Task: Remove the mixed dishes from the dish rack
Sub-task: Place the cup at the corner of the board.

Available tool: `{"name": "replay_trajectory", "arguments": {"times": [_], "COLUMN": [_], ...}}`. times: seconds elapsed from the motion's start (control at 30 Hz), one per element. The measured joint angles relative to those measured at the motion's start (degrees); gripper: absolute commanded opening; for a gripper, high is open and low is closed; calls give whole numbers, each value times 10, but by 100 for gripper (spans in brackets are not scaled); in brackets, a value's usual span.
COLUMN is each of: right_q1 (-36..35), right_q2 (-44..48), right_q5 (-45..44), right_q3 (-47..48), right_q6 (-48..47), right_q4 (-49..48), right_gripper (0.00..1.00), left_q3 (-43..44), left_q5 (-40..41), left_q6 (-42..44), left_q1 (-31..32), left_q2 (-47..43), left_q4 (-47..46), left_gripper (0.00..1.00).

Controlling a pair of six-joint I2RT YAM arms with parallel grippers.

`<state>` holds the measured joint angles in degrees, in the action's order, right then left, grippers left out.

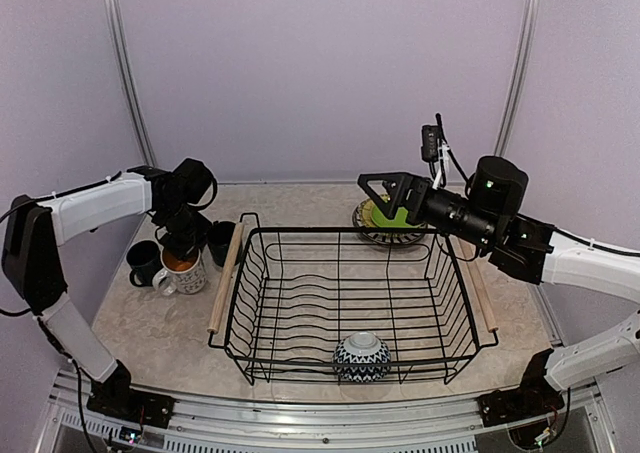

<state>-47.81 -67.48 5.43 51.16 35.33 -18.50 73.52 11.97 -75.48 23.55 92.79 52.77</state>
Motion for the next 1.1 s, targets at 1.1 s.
{"name": "replay_trajectory", "arguments": {"times": [1.1], "right_q1": [0], "right_q2": [3], "right_q5": [-6], "right_q3": [-5], "right_q6": [-6], "right_q4": [28], "right_gripper": [100], "left_q3": [-2], "left_q5": [-64], "left_q6": [12], "left_q1": [-42], "left_q2": [51], "left_q4": [-35], "left_gripper": [30]}}
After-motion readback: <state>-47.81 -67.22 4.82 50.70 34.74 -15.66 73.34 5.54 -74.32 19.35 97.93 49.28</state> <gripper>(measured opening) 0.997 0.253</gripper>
